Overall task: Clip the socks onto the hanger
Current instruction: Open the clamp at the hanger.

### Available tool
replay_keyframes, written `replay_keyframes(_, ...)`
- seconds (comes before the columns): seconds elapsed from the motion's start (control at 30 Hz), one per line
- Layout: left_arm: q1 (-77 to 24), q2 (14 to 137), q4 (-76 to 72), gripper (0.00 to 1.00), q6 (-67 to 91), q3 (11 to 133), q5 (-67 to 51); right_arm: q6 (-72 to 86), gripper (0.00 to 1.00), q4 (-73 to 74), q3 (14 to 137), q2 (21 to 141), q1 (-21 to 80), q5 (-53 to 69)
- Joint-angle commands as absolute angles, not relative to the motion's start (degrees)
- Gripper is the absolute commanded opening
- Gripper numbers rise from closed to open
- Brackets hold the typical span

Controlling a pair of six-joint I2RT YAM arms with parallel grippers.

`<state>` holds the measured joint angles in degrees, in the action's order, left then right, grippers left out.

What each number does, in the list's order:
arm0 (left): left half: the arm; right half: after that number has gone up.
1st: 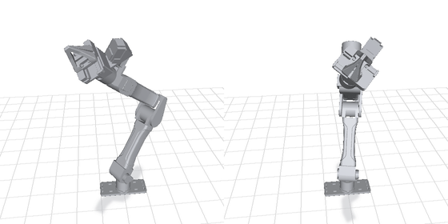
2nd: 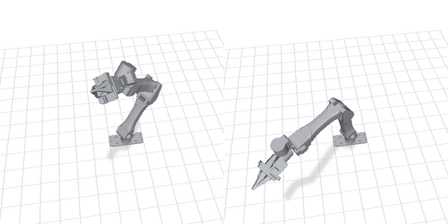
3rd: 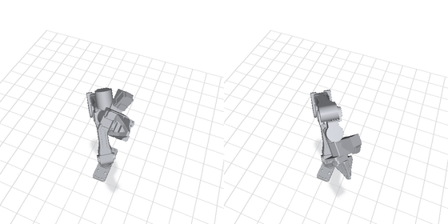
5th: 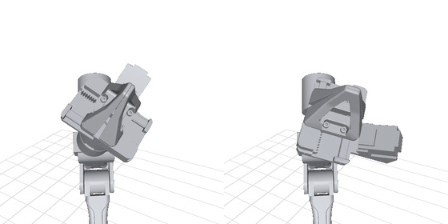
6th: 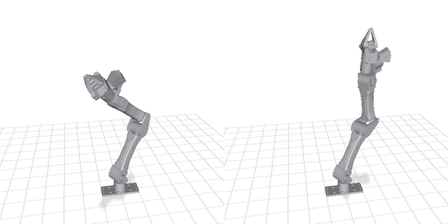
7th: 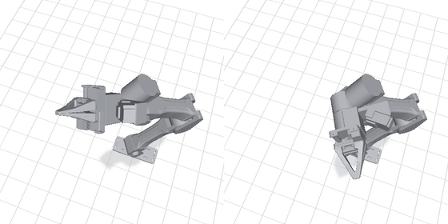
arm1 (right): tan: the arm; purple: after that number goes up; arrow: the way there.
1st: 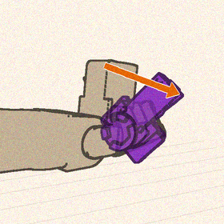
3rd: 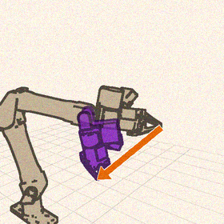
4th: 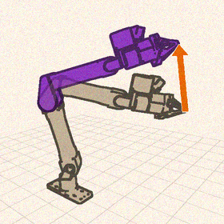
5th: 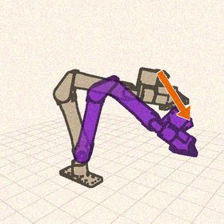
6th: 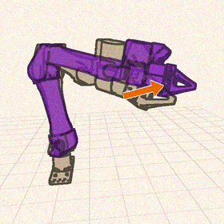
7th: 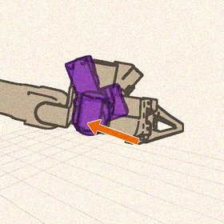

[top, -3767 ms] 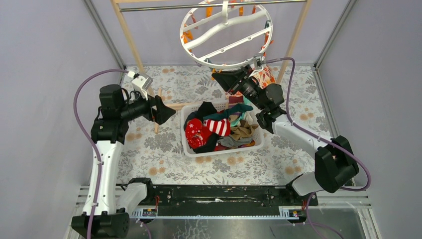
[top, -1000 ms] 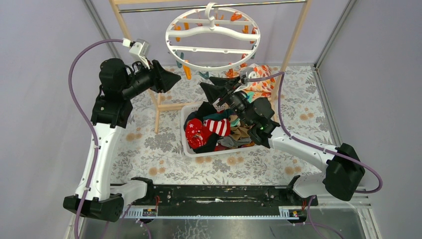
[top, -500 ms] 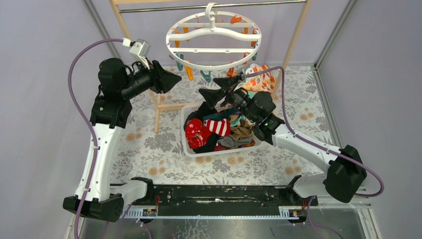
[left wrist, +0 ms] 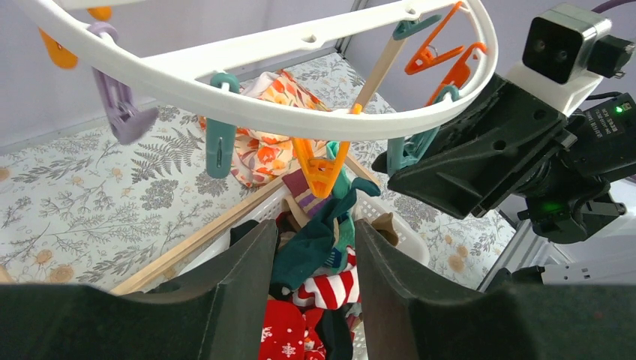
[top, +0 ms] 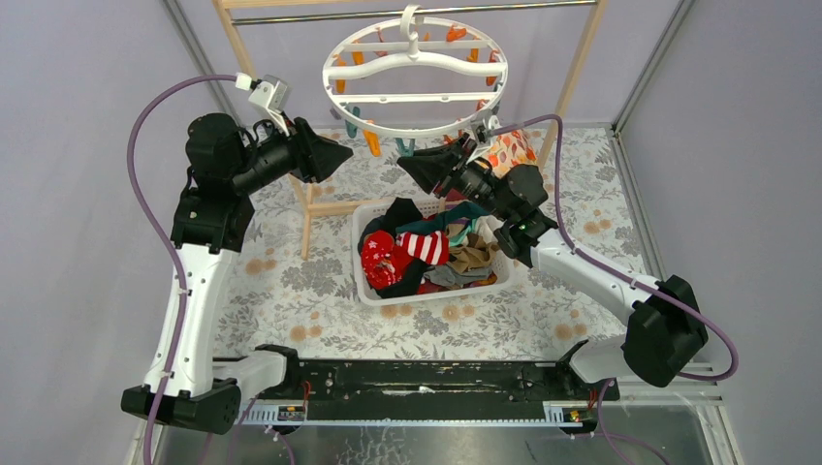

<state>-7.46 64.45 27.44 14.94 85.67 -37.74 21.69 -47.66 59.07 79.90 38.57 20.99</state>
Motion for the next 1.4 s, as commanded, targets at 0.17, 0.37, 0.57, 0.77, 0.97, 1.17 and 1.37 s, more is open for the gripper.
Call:
replay_keyframes(0.17, -7.8, 63.3, 28.0, 0.50, 13.8, 87.6, -38.6, 24.0, 0.07, -54.3, 58.9, 77.8, 38.6, 18.6)
replay_keyframes(0.37, -7.9, 62.9, 28.0, 0.51, 14.9, 87.3, -38.6, 17.3, 0.00, -50.3, 59.0, 77.1, 43.8, 9.9)
replay_keyframes(0.57, -8.5, 62.2, 28.0, 0.59, 17.4, 87.4, -40.5, 11.2, 0.00, -51.8, 57.5, 77.5, 50.4, -4.4)
replay_keyframes(0.77, -11.7, 62.5, 28.4, 0.70, 19.3, 87.0, -39.0, 3.5, 0.00, -53.2, 60.2, 80.0, 56.2, -14.0)
replay_keyframes(0.97, -16.1, 66.4, 30.2, 0.71, 19.1, 91.7, -36.0, -1.8, 0.00, -53.1, 63.6, 82.2, 59.5, -20.7)
replay_keyframes(1.17, -18.5, 69.4, 30.2, 0.70, 18.9, 94.9, -34.7, -2.1, 0.00, -52.0, 65.3, 83.0, 60.3, -20.6)
replay_keyframes(1.37, -19.8, 70.9, 30.2, 0.68, 17.0, 94.5, -30.9, -2.2, 0.00, -51.3, 66.2, 83.4, 60.8, -20.7)
